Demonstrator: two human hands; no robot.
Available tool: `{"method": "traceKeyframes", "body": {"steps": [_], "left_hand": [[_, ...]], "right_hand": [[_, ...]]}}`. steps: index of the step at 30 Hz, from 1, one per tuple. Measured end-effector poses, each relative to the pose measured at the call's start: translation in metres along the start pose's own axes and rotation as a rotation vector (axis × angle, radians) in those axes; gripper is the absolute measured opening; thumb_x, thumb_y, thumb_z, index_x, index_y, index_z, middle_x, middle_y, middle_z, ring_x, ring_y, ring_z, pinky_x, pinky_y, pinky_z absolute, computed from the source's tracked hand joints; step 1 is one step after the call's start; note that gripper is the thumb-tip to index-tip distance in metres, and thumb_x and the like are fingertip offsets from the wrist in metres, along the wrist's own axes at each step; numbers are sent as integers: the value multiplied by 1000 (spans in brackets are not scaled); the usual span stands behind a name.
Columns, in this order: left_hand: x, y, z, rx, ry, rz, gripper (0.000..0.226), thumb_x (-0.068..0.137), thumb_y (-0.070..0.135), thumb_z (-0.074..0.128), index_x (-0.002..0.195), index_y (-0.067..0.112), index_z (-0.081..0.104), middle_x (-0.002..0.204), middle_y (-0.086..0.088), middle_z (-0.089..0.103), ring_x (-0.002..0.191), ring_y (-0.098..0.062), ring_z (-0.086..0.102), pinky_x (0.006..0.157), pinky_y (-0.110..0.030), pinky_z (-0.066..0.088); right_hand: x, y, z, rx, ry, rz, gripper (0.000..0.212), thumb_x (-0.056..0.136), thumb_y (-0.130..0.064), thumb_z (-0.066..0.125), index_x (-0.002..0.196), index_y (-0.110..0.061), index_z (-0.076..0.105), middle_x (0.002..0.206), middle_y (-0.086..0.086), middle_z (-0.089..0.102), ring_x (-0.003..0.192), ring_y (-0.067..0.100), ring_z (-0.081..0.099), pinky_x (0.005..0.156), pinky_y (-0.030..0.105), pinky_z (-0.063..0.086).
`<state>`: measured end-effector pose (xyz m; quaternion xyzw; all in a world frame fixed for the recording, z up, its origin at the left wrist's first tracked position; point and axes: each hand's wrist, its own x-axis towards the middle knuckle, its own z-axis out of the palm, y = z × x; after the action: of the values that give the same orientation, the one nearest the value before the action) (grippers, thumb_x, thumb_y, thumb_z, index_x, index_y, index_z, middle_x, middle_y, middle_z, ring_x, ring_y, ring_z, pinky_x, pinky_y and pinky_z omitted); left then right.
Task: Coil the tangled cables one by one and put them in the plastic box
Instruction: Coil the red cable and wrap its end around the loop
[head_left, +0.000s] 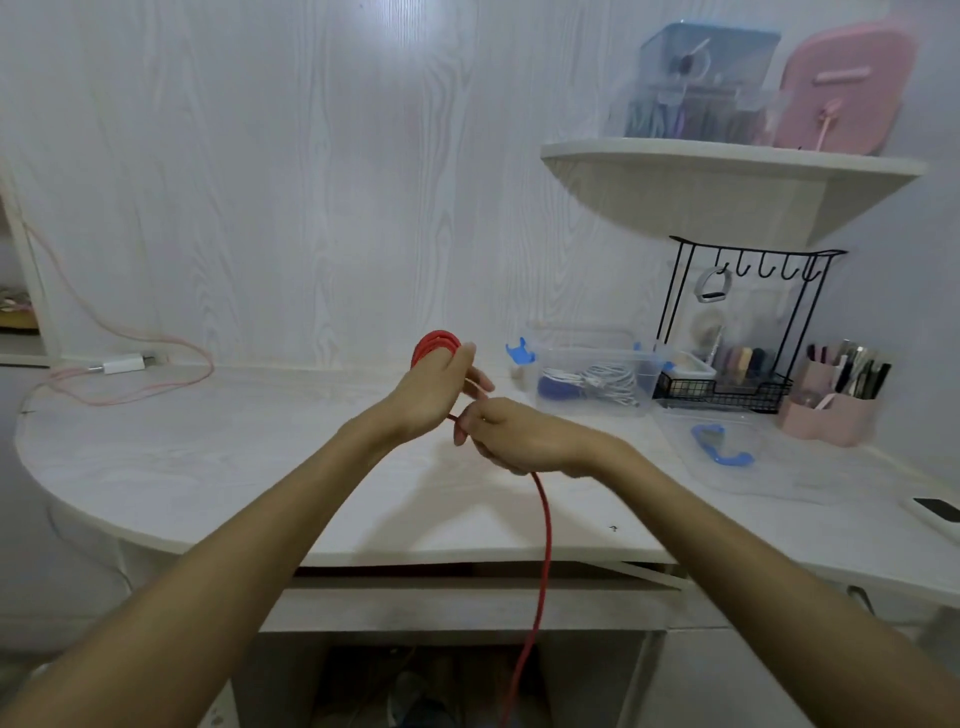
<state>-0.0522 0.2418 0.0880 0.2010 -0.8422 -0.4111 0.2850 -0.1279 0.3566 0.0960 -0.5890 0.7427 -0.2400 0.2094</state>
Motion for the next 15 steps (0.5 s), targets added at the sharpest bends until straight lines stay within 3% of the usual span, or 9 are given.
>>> {"method": "traceKeyframes", "body": {"steps": [2,4,7,10,13,15], "left_hand": [[-3,-6,-3,180,-97,52,61,104,34,22,78,2,68,81,4,69,78,-14,65,75,-27,45],[-6,-5,-3,157,-261,41,59,104,32,22,68,10,62,66,4,62,62,-16,58,73,-29,44],[-13,5,3,-218,-468,-79,54,102,45,17,72,15,50,48,4,43,43,-12,38,61,-26,48],[-17,16,2,-570,-666,-137,64,96,60,14,62,16,47,40,6,29,36,-10,27,53,-23,44],[-20,32,-2,-759,-759,-102,52,95,57,30,59,21,43,42,11,27,36,-5,24,54,-19,44],[-20,42,-2,-911,-732,-63,40,92,47,41,61,22,44,45,11,26,38,-5,25,55,-19,46]], "right_hand": [[-7,0,-19,-104,-67,-57,29,101,-23,35,97,-13,63,64,-7,37,50,6,32,45,16,29],[-9,0,-40,-160,-97,-112,30,98,-32,45,86,-18,69,52,-14,34,42,3,29,41,13,26],[-7,1,-69,-162,-69,-165,33,88,-47,59,71,-21,71,47,-13,31,45,8,24,42,16,22],[-3,10,-88,-113,18,-151,48,70,-66,66,55,-21,60,54,-1,30,50,12,22,46,20,21],[1,22,-86,185,18,-176,57,63,-75,65,54,-23,43,53,-4,27,49,11,18,46,19,20],[8,28,-72,428,54,-177,55,64,-75,63,59,-23,46,55,-2,31,53,13,20,52,22,17]]}}
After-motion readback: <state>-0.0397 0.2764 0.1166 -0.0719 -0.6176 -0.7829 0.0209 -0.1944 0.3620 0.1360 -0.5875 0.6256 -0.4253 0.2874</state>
